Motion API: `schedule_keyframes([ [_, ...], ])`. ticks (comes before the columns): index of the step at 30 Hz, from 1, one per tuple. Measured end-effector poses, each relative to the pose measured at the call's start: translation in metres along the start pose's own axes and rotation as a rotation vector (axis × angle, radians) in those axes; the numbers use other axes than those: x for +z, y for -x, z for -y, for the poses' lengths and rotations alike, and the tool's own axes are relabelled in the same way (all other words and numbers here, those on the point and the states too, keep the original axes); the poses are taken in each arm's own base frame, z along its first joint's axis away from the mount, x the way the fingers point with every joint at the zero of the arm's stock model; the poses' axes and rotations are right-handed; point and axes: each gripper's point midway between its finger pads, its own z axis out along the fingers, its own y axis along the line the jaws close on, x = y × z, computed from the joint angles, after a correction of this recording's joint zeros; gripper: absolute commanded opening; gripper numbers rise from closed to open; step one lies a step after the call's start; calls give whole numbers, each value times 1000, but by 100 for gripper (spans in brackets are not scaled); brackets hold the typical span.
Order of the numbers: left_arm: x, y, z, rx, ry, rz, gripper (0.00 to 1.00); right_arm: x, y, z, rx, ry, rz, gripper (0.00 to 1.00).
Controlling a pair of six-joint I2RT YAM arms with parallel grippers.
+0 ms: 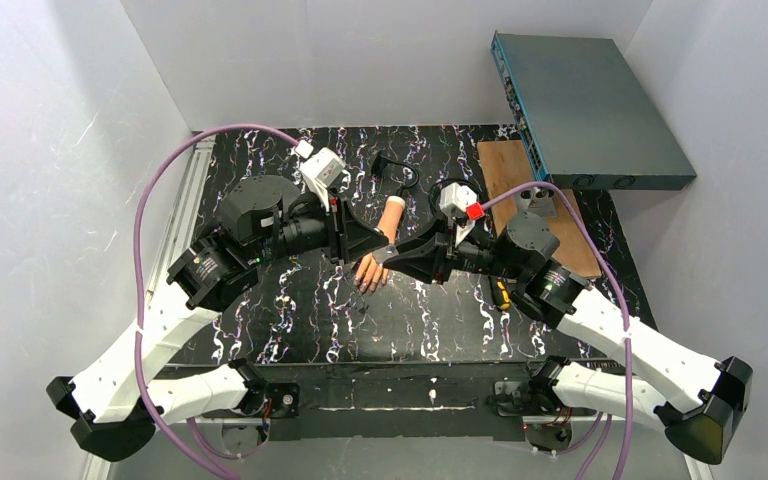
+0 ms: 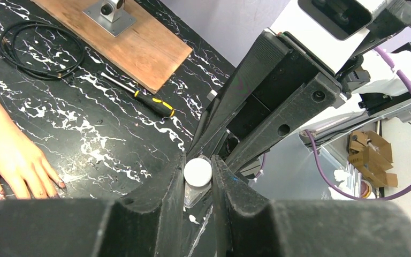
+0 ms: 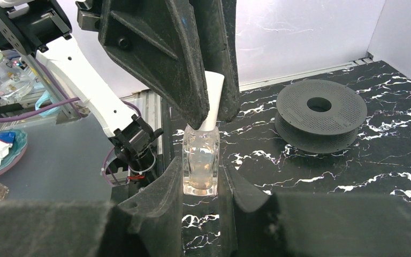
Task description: Paint the nails
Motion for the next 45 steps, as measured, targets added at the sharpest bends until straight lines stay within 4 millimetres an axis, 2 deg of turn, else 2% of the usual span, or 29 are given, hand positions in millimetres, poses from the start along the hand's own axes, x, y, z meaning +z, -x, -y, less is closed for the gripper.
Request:
schedule_keyframes([
  [9, -3, -3, 3, 63, -43, 20, 0, 0, 0, -1, 53, -8, -1, 1],
  [16, -9, -6, 16, 143, -125, 21, 0, 0, 4, -16, 91, 73, 5, 1],
  [24, -24, 0, 53, 239, -324, 73, 0, -6, 25, -46, 97, 252, 58, 1],
  [32, -32, -3, 77, 302, -493, 82, 0, -11, 33, -66, 107, 370, 66, 1],
  [35, -32, -4, 79, 312, -512, 83, 34, -12, 33, -67, 112, 383, 63, 1],
  [41, -31, -14, 75, 284, -505, 35, 85, -14, 37, -68, 58, 385, 82, 1],
  [43, -31, -18, 73, 280, -495, 19, 93, -15, 34, -67, 39, 370, 73, 1],
  [45, -33, -22, 69, 270, -472, 6, 95, -16, 29, -63, 25, 344, 56, 1],
])
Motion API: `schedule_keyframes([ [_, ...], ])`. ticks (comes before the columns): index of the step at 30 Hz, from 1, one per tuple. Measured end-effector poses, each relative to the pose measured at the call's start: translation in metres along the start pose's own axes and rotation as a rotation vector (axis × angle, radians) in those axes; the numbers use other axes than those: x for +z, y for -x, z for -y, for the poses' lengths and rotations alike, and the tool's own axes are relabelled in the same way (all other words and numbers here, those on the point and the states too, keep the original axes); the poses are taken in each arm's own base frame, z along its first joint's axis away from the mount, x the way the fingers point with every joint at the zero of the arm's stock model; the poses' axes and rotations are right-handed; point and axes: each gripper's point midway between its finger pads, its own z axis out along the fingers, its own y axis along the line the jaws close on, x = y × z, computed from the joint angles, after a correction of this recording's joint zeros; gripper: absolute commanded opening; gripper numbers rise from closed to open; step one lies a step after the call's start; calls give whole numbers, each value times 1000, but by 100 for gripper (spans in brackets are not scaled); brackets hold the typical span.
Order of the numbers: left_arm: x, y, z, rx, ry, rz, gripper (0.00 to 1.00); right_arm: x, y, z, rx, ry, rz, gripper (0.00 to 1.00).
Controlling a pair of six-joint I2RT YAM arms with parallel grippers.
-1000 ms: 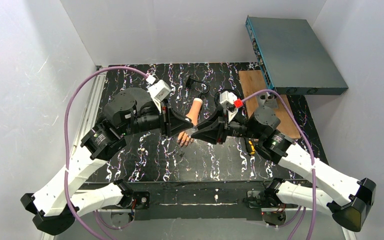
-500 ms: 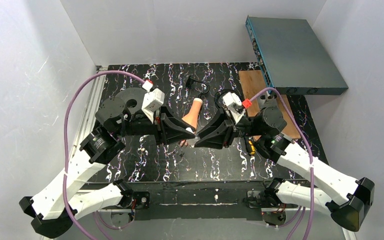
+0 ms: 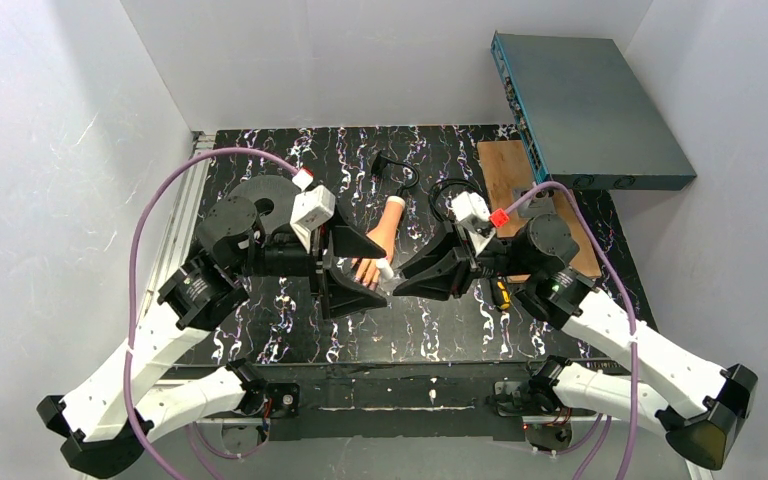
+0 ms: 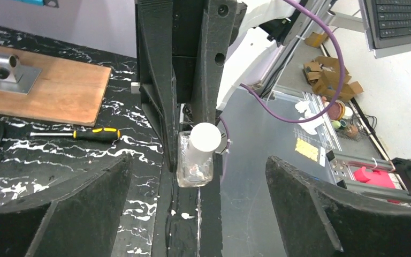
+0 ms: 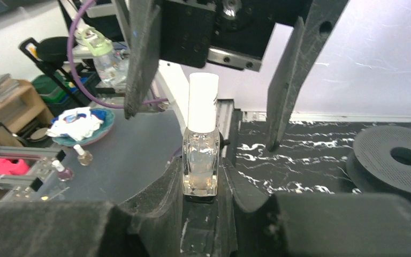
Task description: Paint the nails
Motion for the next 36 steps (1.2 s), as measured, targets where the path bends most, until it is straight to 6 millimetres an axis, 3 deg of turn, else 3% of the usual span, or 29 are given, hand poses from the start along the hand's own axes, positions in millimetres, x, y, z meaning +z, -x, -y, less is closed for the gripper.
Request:
schedule_keyframes([
  [4, -7, 0, -4, -14, 68, 0, 91, -4, -9, 8, -9, -60, -32, 1],
  [12, -14, 18, -29, -52, 261, 47, 60, -8, -16, 34, -8, -196, -49, 1],
  [16, -8, 11, -49, -105, 325, 23, 57, -8, -19, 42, -5, -228, -52, 1],
  [19, -3, 4, -58, -140, 343, 5, 49, -8, -20, 45, -2, -242, -53, 1],
  [22, -1, 3, -60, -155, 344, 0, 41, -8, -20, 47, -3, -249, -51, 1],
  [31, 1, 5, -58, -146, 324, 9, 1, -9, -19, 50, 2, -269, -46, 1],
  [36, 3, 3, -55, -126, 292, 8, 0, -8, -19, 47, 21, -255, -47, 1],
])
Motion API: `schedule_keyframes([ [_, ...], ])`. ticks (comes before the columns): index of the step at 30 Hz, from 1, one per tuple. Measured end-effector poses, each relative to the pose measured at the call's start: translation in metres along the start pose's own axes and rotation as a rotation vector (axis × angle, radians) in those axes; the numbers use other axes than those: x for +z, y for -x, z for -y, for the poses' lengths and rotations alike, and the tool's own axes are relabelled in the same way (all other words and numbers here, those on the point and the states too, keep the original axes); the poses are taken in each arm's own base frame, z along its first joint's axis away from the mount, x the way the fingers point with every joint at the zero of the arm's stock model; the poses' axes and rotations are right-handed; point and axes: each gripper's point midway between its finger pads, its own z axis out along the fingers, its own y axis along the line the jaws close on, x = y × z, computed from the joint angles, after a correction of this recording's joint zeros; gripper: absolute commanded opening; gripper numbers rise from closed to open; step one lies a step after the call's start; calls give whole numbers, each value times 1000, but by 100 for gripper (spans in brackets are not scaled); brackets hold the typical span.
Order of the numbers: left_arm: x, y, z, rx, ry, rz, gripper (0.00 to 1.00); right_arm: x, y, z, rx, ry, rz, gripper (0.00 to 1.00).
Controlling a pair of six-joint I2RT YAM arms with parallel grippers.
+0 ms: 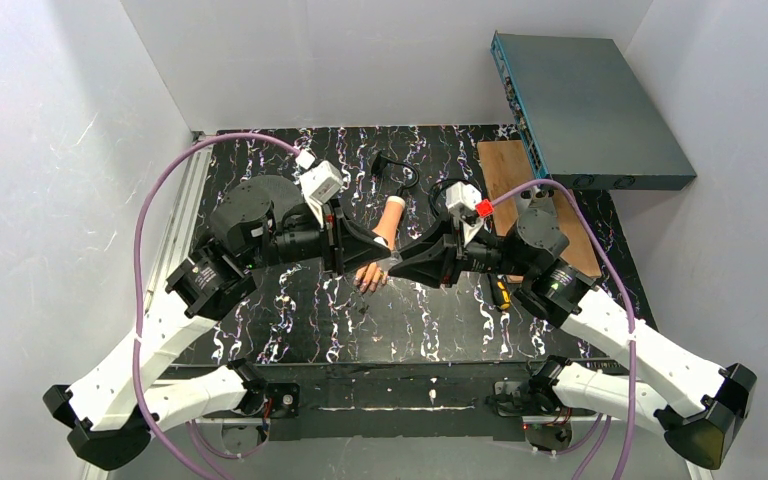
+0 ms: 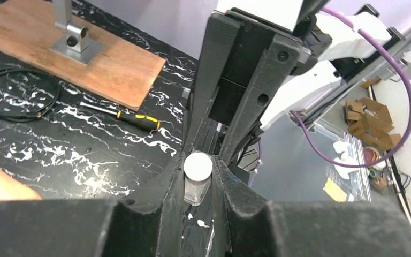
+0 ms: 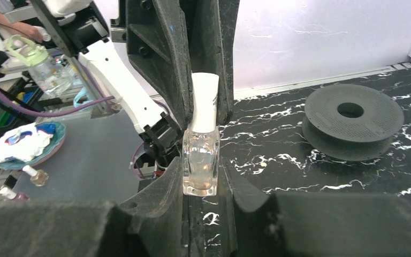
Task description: Paint the nails
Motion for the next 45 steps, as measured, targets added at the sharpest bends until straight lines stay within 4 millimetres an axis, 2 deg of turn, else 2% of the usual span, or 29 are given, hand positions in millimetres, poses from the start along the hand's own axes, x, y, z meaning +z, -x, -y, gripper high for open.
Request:
schedule_keyframes([
  [3, -1, -1, 9, 37, -64, 6, 0, -1, 1, -8, 12, 44, 0, 1],
  [10, -10, 2, 47, 154, -293, 20, 0, -4, 14, -40, 20, 208, 29, 1],
  [14, -11, 1, 58, 185, -381, 10, 2, -7, 15, -51, 32, 264, 24, 1],
  [17, -11, 0, 61, 192, -404, 7, 27, -8, 15, -54, 38, 281, 20, 1],
  [19, -11, 0, 61, 195, -410, 7, 54, -8, 15, -55, 36, 285, 20, 1],
  [22, -12, -5, 63, 171, -417, -13, 83, -8, 19, -55, 6, 288, 35, 1],
  [25, -15, -10, 63, 152, -405, -28, 92, -9, 18, -53, -23, 273, 37, 1],
  [29, -25, -9, 63, 149, -356, -13, 90, -13, 13, -48, -50, 228, 20, 1],
  [33, -28, -2, 53, 130, -253, 11, 73, -13, 7, -34, -57, 144, 3, 1],
  [35, -25, 1, 43, 113, -190, 18, 62, -11, 3, -25, -48, 100, -7, 1],
  [37, -19, 2, 28, 87, -111, 18, 55, -8, 0, -15, -37, 58, -14, 1],
  [41, -2, -4, -1, 25, 1, -11, 47, -1, -8, 2, -9, -6, -38, 1],
  [45, 8, -12, -17, -18, 61, -40, 34, 0, -13, 11, 8, -45, -52, 1],
])
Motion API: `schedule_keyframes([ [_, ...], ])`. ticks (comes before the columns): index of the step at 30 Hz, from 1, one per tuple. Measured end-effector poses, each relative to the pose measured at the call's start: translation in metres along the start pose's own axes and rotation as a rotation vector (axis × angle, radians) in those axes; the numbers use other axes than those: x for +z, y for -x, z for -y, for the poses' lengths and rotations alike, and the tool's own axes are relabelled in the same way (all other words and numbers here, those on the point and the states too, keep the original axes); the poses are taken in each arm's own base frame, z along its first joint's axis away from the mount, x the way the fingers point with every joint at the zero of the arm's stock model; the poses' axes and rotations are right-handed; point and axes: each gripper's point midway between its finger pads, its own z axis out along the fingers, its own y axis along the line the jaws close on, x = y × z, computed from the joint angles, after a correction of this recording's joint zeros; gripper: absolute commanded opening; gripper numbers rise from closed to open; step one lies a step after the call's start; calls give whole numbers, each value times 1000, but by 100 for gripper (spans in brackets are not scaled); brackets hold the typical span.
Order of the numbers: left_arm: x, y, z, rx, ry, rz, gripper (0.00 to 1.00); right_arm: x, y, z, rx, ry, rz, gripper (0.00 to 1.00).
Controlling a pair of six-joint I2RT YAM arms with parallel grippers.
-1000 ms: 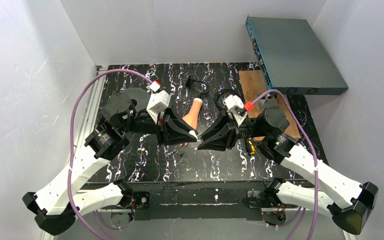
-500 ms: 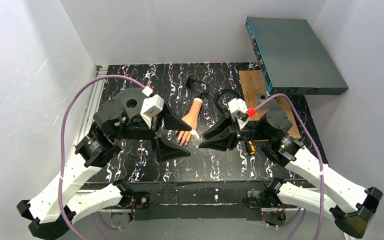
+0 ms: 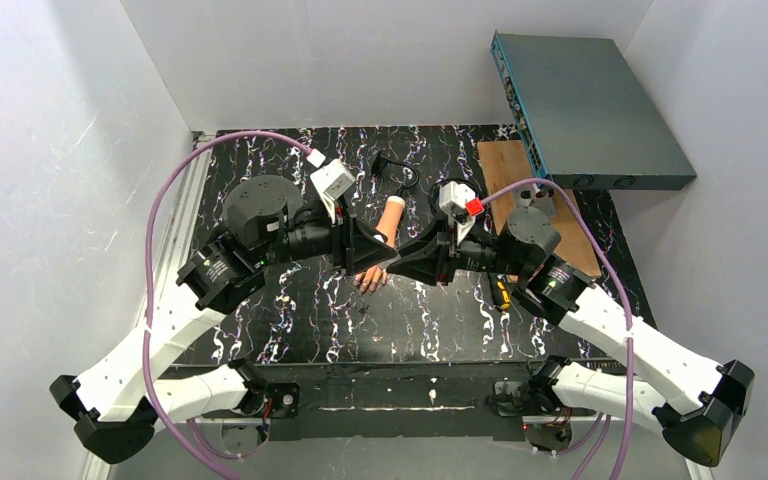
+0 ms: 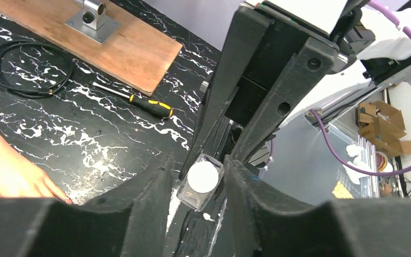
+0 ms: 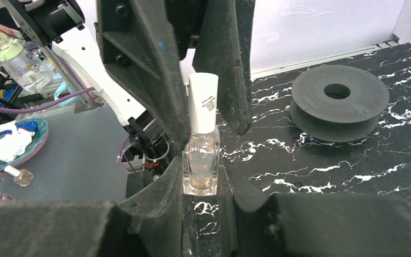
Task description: Paint the nails
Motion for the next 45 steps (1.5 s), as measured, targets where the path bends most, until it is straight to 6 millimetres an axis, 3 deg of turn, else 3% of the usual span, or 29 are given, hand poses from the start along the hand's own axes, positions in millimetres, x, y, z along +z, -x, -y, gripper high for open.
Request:
schedule_keyframes([
  [7, 0, 2, -4, -12, 25, 12, 0, 0, 0, 4, 1, -21, 3, 1],
  [16, -1, 3, 1, 7, -7, 24, 0, 2, 3, 1, 17, -5, 14, 1],
  [28, -20, 8, 57, 229, -343, 76, 0, -2, 24, -48, 49, 259, 61, 1],
  [31, -21, 6, 64, 245, -389, 70, 24, -3, 24, -56, 61, 303, 55, 1],
  [33, -23, 5, 69, 247, -421, 63, 79, -4, 25, -59, 63, 323, 53, 1],
  [34, -23, -1, 69, 231, -426, 38, 89, -4, 28, -59, 49, 321, 67, 1],
  [35, -23, -4, 67, 217, -417, 24, 90, -3, 29, -57, 36, 310, 74, 1],
  [37, -24, -8, 59, 178, -343, -6, 87, -2, 25, -46, 20, 245, 69, 1],
  [40, -26, 4, 44, 145, -206, 18, 64, -1, 16, -28, 16, 143, 45, 1],
  [43, -24, 12, 31, 100, -111, 34, 47, 2, 4, -11, 30, 59, 6, 1],
  [45, -20, 12, 22, 74, -64, 32, 45, 3, 2, -8, 29, 48, 2, 1],
])
